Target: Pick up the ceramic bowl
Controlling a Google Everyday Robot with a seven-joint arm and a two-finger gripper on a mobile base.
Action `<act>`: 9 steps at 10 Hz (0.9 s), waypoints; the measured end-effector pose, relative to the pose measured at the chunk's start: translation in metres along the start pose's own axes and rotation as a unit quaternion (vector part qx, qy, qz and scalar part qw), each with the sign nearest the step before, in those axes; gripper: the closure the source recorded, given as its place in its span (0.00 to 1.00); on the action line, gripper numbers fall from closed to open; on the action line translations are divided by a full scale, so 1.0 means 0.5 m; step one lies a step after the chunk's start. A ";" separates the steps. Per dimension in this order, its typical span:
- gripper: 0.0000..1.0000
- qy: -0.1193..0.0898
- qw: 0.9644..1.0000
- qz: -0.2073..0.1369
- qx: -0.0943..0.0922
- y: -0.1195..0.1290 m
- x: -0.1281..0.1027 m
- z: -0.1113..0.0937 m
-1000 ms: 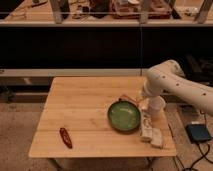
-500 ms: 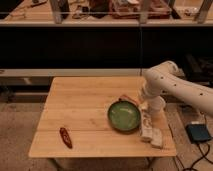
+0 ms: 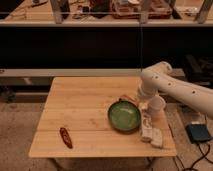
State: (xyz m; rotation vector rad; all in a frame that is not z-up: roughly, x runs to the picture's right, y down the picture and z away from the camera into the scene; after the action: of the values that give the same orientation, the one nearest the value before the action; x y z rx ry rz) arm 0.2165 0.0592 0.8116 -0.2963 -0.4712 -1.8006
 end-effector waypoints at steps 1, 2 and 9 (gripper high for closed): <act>0.60 -0.004 1.000 -0.008 -0.002 0.007 -0.009 0.009; 0.60 -0.011 1.000 -0.016 0.002 -0.003 -0.016 0.015; 0.60 -0.018 0.999 -0.026 0.000 -0.036 -0.011 0.044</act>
State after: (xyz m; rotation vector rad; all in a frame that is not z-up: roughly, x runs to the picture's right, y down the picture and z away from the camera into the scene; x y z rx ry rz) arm 0.1997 0.0784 0.8256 -0.3196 -0.5083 -1.8486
